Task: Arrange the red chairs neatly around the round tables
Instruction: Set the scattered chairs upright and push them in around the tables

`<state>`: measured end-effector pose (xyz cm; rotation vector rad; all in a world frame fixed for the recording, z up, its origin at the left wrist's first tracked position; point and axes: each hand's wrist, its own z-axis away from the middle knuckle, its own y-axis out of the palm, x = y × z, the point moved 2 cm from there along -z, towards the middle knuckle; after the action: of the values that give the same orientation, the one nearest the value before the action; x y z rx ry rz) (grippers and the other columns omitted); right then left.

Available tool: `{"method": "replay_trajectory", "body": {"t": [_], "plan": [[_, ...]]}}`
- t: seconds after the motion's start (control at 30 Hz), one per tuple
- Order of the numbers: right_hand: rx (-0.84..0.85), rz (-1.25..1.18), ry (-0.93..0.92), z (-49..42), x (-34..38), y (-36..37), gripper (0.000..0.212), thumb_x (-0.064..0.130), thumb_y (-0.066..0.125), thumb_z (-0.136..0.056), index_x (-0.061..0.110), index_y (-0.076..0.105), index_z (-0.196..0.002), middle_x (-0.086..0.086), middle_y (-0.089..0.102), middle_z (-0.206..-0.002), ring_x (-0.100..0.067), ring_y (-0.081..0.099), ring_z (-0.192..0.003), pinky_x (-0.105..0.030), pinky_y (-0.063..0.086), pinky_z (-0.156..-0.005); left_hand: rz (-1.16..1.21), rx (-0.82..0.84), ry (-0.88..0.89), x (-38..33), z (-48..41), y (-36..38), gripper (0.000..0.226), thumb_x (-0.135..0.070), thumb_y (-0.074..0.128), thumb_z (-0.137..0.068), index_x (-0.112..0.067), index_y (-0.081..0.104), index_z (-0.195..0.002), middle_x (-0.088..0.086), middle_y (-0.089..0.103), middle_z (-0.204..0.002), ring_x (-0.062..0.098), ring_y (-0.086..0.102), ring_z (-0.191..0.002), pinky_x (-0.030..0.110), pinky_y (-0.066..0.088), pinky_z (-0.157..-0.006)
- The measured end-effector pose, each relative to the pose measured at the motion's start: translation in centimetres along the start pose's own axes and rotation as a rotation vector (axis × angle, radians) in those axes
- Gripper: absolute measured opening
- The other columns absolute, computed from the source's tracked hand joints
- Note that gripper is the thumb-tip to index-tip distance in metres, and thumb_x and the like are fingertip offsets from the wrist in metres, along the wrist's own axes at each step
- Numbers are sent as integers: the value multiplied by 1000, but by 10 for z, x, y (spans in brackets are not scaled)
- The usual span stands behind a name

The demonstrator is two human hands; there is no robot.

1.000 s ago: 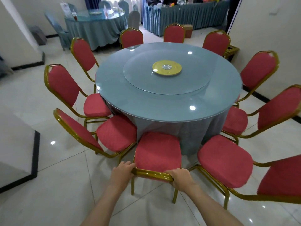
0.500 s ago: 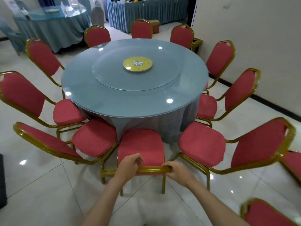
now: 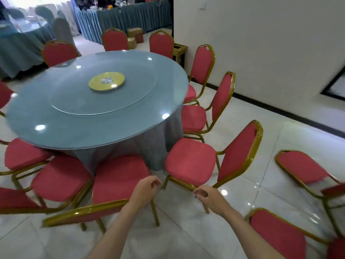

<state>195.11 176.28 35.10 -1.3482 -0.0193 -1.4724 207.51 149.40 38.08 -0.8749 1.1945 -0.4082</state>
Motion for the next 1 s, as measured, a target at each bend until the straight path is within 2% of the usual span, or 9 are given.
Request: {"method": "replay_trajectory", "body": {"t": [0.17,0.27,0.4,0.6,0.7,0.83,1.0], "plan": [[-37,-70,-13,30,-73,-93,14,22,64,-100,33,72,-105,14,75,-98,1,70,-89,-18,56,-84,57,-21,32,-84,-27,69,26,2,63,-88,-22,73,-84,-17,71,-80,1,66,-80,24,53,-79],[-87,-128,-11,43,-112,-150,14,21,65,-100,30,74,-105,11,77,-93,-1,72,-87,-21,58,-83,104,18,25,-137,-45,99,31,2,60,-94,-25,73,-85,-25,67,-74,-6,64,-77,14,48,-75],[-206,-216,47,56,-165,-224,16,16,64,-100,28,74,-104,9,79,-92,-9,75,-85,-31,57,-82,120,62,79,-194,-72,129,30,-5,61,-98,-32,72,-90,-19,72,-93,-4,65,-93,12,49,-83],[-265,-279,75,21,-187,-294,16,13,63,-100,23,75,-103,5,79,-91,-14,75,-85,-41,59,-83,161,36,73,-232,-121,160,27,-6,58,-100,-25,76,-96,-20,72,-97,-6,64,-97,10,49,-86],[-250,-273,26,-17,-178,-320,19,10,61,-101,23,75,-103,4,79,-91,-14,75,-84,-38,60,-83,195,2,54,-240,-151,173,32,-2,57,-99,-27,76,-94,-20,73,-95,-4,66,-96,14,51,-86],[-239,-226,-53,-73,-163,-351,21,8,58,-102,20,74,-105,3,78,-87,-12,75,-84,-27,58,-80,252,-49,39,-247,-195,185,31,-4,56,-100,-29,75,-96,-21,72,-96,-4,66,-96,11,50,-84],[-195,-139,-115,-131,-148,-382,19,9,60,-102,20,75,-105,4,78,-82,-12,75,-80,-23,57,-76,327,-77,-24,-260,-237,190,35,-3,54,-100,-31,75,-96,-21,72,-96,-5,65,-96,9,49,-81]]}}
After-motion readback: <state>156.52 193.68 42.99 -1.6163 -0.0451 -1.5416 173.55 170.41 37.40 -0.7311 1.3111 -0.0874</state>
